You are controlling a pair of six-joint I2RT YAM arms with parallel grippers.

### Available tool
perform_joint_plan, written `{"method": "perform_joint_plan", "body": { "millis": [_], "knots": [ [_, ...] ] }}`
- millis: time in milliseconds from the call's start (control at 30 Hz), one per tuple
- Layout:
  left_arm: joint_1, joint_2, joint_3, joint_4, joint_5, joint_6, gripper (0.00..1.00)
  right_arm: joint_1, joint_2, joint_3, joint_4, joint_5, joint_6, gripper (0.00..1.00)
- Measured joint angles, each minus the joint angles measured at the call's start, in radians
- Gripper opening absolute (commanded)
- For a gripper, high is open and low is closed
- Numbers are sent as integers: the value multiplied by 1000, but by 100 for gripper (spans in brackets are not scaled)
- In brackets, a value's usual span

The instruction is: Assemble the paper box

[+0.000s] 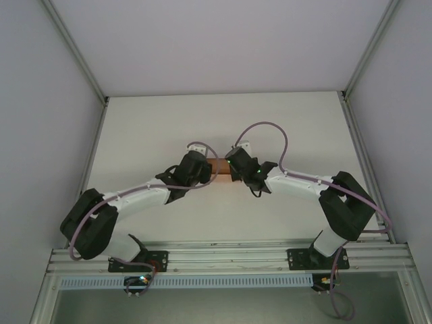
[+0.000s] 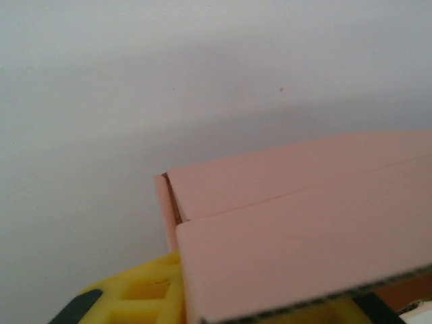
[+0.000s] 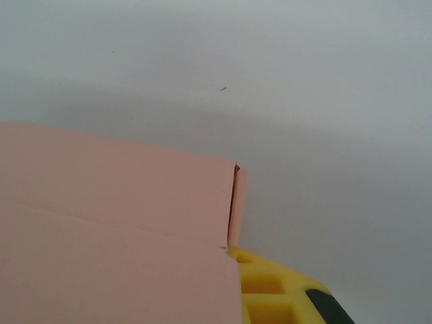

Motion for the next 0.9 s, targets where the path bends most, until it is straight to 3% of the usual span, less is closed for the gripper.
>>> {"method": "perform_joint_plan", "body": {
  "millis": [67,133,200,467,533,567,600,733,900],
  "knots": [
    [-11,-14,0,-27,0,2,47,13,1,0,-1,8,3,5],
    [-21,-28,0,-54,0,2,51,27,1,-5,1,18,7,5],
    [-29,-50,0,-89,0,2,60,41,1,-12,9,28,13,5],
    [-67,-242,0,-206,27,-18,78,75,1,-47,55,76,43,5],
    [-73,-291,0,-227,27,-31,87,84,1,-54,64,88,50,7],
    [-74,-319,1,-242,23,-40,99,91,1,-58,69,96,51,8],
    [-71,-338,2,-257,17,-51,100,97,1,-64,71,101,51,8],
    [27,-351,16,-305,39,-108,100,123,0,-99,89,113,46,8],
    [216,-274,18,-266,190,-174,100,147,0,-154,145,120,11,11]
  ]
}}
